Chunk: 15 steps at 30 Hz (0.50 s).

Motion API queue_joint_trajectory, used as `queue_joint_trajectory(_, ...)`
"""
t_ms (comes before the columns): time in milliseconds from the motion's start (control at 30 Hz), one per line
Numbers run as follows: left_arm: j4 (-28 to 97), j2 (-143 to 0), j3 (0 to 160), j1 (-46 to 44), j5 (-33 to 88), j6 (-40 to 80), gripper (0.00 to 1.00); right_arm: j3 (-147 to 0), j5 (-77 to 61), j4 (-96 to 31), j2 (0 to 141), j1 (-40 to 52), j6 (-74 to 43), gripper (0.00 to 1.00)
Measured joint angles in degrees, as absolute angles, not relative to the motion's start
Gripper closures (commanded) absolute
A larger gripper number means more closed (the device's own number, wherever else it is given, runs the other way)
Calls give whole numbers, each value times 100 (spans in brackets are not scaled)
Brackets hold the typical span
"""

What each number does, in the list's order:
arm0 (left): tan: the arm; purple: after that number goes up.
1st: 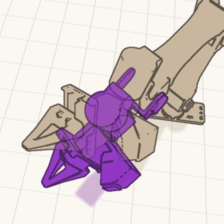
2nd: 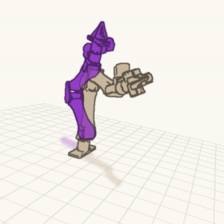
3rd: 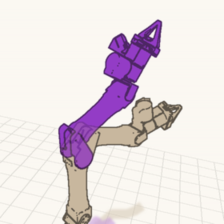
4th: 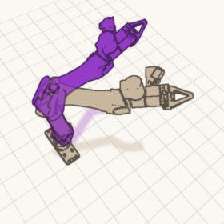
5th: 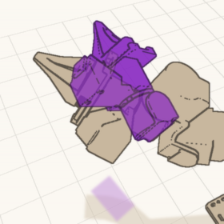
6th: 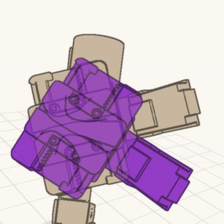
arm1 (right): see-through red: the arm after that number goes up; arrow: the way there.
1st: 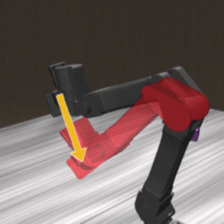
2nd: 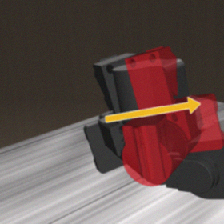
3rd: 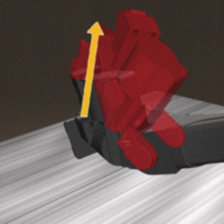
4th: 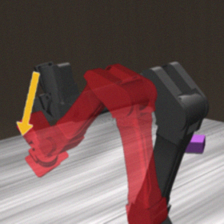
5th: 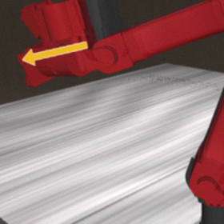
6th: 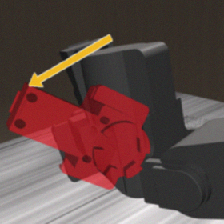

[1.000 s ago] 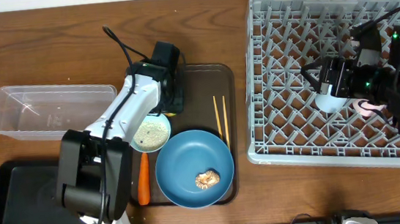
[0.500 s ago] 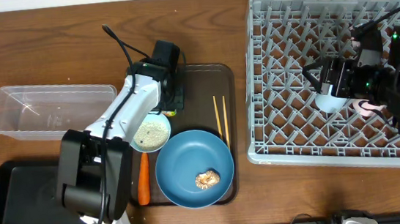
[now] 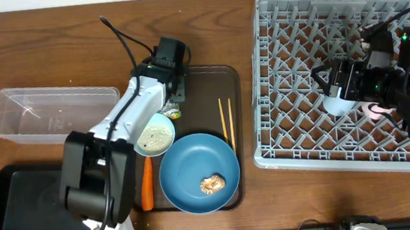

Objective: Sort waste into correct bins and load items into the dishwasher rack
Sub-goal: 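Grasp the white tissue on the tray with the left gripper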

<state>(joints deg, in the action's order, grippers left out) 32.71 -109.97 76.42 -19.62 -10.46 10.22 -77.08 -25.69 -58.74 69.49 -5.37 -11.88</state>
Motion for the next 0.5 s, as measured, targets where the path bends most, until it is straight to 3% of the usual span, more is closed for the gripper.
queue_joint_trajectory(133,3251,-11367,7642,-1959,-1100,1048,38,-7708,-2556,-5953,6949,-537,-1188,25)
queue_joint_trajectory(167,3251,-11426,7642,-1957,-1103,1048,44,-7708,-2547,-5966,6949,-537,-1188,25)
queue_joint_trajectory(233,3245,-11581,7642,-1935,-1109,1066,67,-7708,-2510,-6042,6949,-537,-1157,25)
queue_joint_trajectory(367,3214,-11598,7642,-1887,-1118,1048,92,-7708,-2458,-6101,6952,-537,-1135,25)
queue_joint_trajectory(500,3304,-11572,7651,-1852,-1144,1033,94,-7708,-2438,-6104,6952,-537,-1125,25)
